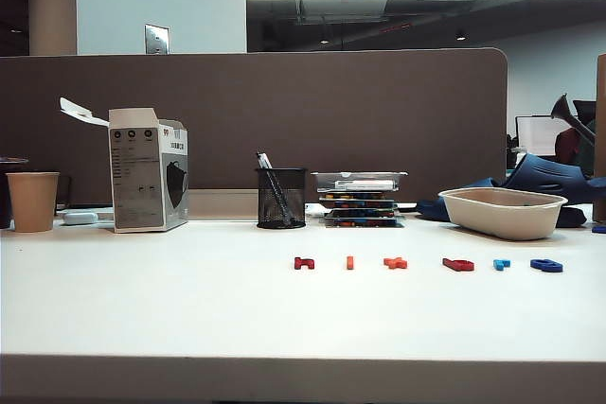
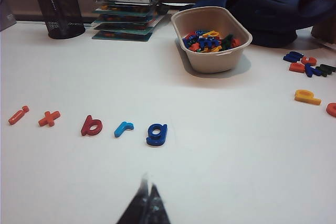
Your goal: Select the appropriate letters from the row of letter magnets placed on the table to arrange into the word "big".
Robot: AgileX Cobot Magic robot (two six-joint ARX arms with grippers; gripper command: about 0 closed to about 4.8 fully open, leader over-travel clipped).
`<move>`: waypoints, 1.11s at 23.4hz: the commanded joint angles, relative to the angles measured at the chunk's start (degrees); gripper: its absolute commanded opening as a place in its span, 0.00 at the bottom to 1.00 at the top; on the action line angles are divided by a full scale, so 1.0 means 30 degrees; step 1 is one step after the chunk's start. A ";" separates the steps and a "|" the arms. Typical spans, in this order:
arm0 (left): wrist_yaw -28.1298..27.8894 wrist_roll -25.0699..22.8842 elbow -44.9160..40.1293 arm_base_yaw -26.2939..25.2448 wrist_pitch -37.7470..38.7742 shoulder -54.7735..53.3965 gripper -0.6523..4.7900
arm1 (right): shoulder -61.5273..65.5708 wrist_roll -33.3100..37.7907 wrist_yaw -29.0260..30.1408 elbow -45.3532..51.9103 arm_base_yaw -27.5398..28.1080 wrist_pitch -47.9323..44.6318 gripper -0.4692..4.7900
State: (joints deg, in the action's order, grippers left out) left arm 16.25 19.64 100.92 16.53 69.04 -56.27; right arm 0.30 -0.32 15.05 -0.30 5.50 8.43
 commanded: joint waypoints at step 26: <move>-1.0222 0.7519 0.0204 1.4076 -0.2040 -0.7446 0.11 | -0.0109 0.0903 0.0029 -0.0233 -0.0029 -0.0226 0.08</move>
State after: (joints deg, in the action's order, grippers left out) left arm -14.15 42.06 101.38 58.78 63.75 -78.89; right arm 0.30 1.37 15.05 -0.36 5.52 8.45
